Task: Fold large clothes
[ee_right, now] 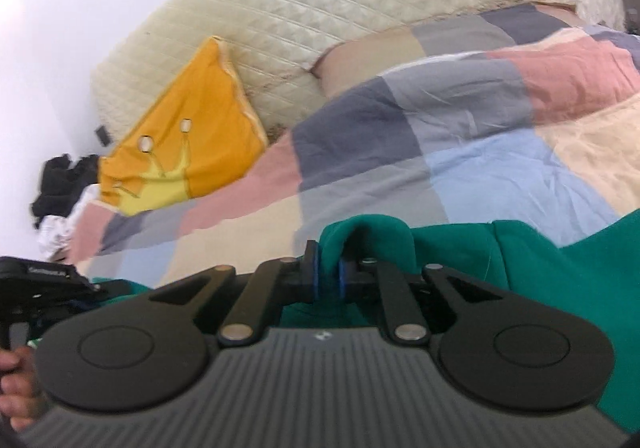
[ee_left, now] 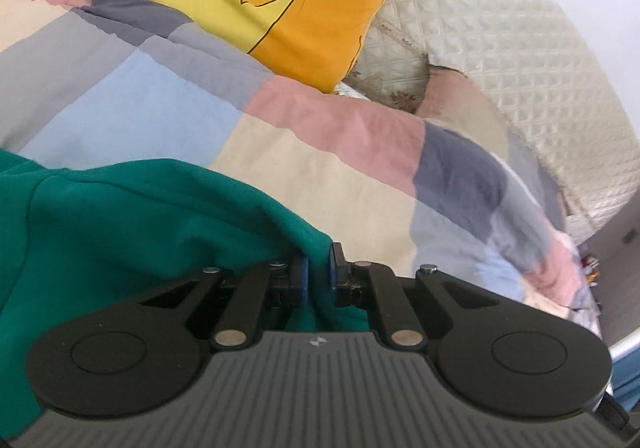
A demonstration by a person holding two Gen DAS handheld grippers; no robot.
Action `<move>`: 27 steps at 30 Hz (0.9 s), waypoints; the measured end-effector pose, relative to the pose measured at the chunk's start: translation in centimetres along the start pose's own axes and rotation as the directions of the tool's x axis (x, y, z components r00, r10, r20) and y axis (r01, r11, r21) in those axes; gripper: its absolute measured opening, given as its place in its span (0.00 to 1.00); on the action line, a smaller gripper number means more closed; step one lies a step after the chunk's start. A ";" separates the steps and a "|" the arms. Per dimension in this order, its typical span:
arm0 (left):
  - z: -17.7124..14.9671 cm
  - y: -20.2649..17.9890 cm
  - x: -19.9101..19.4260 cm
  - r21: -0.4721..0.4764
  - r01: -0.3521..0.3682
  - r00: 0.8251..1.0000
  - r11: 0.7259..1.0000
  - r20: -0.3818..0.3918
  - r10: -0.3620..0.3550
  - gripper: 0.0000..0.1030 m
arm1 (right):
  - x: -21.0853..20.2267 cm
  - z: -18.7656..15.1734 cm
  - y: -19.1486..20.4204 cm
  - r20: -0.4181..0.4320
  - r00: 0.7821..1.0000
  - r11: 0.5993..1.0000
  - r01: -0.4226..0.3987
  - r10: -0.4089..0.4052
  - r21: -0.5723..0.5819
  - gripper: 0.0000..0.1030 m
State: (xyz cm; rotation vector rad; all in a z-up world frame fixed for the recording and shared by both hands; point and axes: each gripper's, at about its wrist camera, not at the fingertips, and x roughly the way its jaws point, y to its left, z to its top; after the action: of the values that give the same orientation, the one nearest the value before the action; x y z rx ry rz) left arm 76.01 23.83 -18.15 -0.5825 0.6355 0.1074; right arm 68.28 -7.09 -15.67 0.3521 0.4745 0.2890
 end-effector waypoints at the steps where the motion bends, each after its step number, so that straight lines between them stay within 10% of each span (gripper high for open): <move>1: 0.0 0.0 0.9 0.006 -0.011 1.000 1.000 -0.005 0.011 0.11 | 0.6 -0.2 -0.1 -0.010 1.000 1.000 0.014 -0.014 -0.001 0.12; 9: -1.9 1.1 3.4 0.091 -0.011 0.999 0.996 -0.037 0.015 0.19 | 2.3 -2.2 -1.2 -0.080 0.996 0.991 0.035 -0.045 -0.129 0.12; 16: -2.6 -0.3 -0.1 0.184 -0.022 0.999 0.983 -0.029 0.027 0.64 | 0.2 -1.5 -0.2 -0.108 0.994 0.984 0.001 -0.021 -0.180 0.18; 21: -3.6 -1.9 -4.1 0.245 0.024 0.999 0.969 -0.040 -0.015 0.64 | -3.2 -2.1 2.0 -0.088 0.995 0.954 0.019 -0.048 -0.299 0.57; 27: -6.9 -3.0 -9.1 0.289 0.086 0.995 0.954 -0.068 -0.070 0.64 | -8.8 -3.7 3.9 -0.075 0.997 0.951 -0.036 0.013 -0.307 0.57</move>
State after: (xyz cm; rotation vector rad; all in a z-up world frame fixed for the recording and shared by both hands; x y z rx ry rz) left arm 65.85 18.31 -15.83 -0.3253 0.6680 -0.0772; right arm 58.28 -5.68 -13.80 0.0427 0.4877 0.3951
